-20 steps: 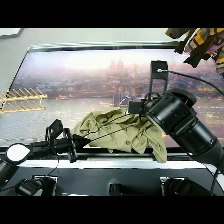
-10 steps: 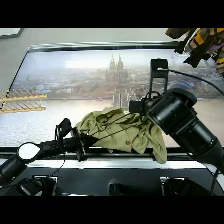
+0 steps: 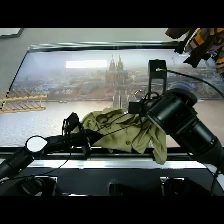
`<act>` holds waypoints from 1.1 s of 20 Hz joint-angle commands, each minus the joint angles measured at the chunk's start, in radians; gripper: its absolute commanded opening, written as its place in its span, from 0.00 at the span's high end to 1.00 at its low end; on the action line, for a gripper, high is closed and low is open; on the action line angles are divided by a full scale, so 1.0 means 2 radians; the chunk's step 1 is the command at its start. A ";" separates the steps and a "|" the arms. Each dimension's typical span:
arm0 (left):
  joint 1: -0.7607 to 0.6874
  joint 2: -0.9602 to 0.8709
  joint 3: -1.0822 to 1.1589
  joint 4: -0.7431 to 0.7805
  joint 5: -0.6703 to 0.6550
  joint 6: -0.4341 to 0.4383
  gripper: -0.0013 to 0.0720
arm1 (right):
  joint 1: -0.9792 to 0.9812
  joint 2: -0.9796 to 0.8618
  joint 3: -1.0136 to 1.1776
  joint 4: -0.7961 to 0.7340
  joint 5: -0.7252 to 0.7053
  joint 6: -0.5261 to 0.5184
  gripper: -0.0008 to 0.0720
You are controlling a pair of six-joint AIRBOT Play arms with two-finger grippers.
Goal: Fold the clothes and pants, and hang the long-sleeved shirts on hangers.
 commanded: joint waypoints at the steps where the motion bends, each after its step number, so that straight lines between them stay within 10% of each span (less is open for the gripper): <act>1: -0.002 -0.015 0.005 -0.036 -0.001 0.019 0.96 | 0.001 0.000 0.000 0.002 -0.009 -0.006 0.94; 12: -0.023 -0.016 0.005 -0.054 0.016 0.030 0.96 | 0.001 0.000 0.000 0.023 -0.037 -0.006 0.93; 17: -0.023 -0.015 0.005 -0.067 0.016 0.035 0.96 | 0.001 0.000 0.000 0.038 -0.025 -0.006 0.50; 22: -0.023 -0.015 0.005 -0.074 0.018 0.043 0.96 | 0.000 0.023 0.000 0.020 0.005 -0.004 0.31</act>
